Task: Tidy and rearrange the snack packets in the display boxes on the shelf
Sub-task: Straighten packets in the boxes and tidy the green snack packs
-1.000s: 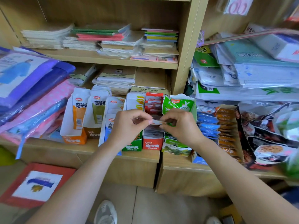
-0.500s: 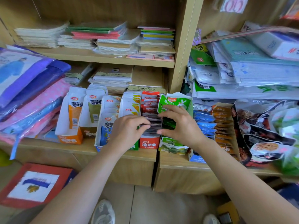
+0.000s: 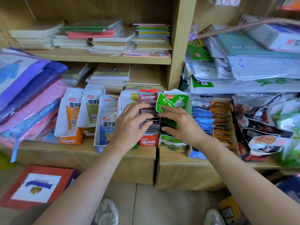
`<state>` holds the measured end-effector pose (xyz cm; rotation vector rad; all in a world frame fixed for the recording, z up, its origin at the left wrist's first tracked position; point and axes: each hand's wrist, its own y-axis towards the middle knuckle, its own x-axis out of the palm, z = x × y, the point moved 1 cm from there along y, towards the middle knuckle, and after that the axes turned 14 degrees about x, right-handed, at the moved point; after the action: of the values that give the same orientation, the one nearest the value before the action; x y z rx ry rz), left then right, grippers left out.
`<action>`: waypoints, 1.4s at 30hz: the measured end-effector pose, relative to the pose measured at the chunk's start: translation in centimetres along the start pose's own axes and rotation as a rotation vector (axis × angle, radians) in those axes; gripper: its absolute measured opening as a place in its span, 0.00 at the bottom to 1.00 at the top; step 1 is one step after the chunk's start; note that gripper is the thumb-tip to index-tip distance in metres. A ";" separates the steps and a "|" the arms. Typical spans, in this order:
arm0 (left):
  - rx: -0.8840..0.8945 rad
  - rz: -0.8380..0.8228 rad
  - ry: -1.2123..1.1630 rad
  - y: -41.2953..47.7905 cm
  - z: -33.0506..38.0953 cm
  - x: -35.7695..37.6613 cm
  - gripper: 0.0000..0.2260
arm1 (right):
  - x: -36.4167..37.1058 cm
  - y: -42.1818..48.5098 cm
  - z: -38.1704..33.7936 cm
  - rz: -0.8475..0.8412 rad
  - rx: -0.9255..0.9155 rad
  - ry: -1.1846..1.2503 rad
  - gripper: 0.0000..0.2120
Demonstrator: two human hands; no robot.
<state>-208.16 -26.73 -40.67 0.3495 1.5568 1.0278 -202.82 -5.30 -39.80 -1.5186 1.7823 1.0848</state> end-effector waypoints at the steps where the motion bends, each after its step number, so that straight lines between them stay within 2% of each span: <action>1: 0.037 -0.031 0.003 0.2 0.0 0.2 0.04 | 0.0 0.0 0.1 -0.002 -0.003 0.007 0.25; 8: 0.040 -0.007 0.036 0.2 -0.6 1.7 0.05 | -0.2 -0.4 0.7 0.016 0.015 0.030 0.26; 16: -0.263 -0.173 0.151 0.9 0.1 1.9 0.04 | -0.2 -1.3 0.9 -0.045 0.077 0.006 0.28; 24: -0.273 -0.086 0.104 2.4 3.2 -0.3 0.10 | -3.2 -3.7 1.9 0.015 0.115 0.040 0.21; 30: -0.212 -0.047 -0.147 3.3 9.4 0.0 0.05 | -7.6 -7.6 3.4 0.187 0.135 0.055 0.08; 34: -0.089 -0.088 -0.259 5.2 13.5 2.2 0.03 | -11.4 -12.0 5.5 0.403 0.213 -0.003 0.05; 37: 0.002 -0.128 -0.291 6.6 15.9 3.9 0.04 | -14.1 -14.9 7.8 0.673 0.332 -0.086 0.05; 39: 0.022 -0.166 -0.322 7.7 17.2 5.5 0.06 | -15.8 -16.5 10.3 0.816 0.470 -0.156 0.10; 40: 0.027 -0.183 -0.334 8.3 17.9 6.4 0.08 | -16.5 -17.1 11.8 0.836 0.549 -0.185 0.13; 42: 0.048 -0.212 -0.359 9.7 19.1 8.2 0.12 | -17.5 -18.3 14.7 0.768 0.727 -0.205 0.22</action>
<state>-196.13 -7.50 -37.34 0.3716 1.2642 0.7190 -182.71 15.79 -37.16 -0.2780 2.3032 0.7080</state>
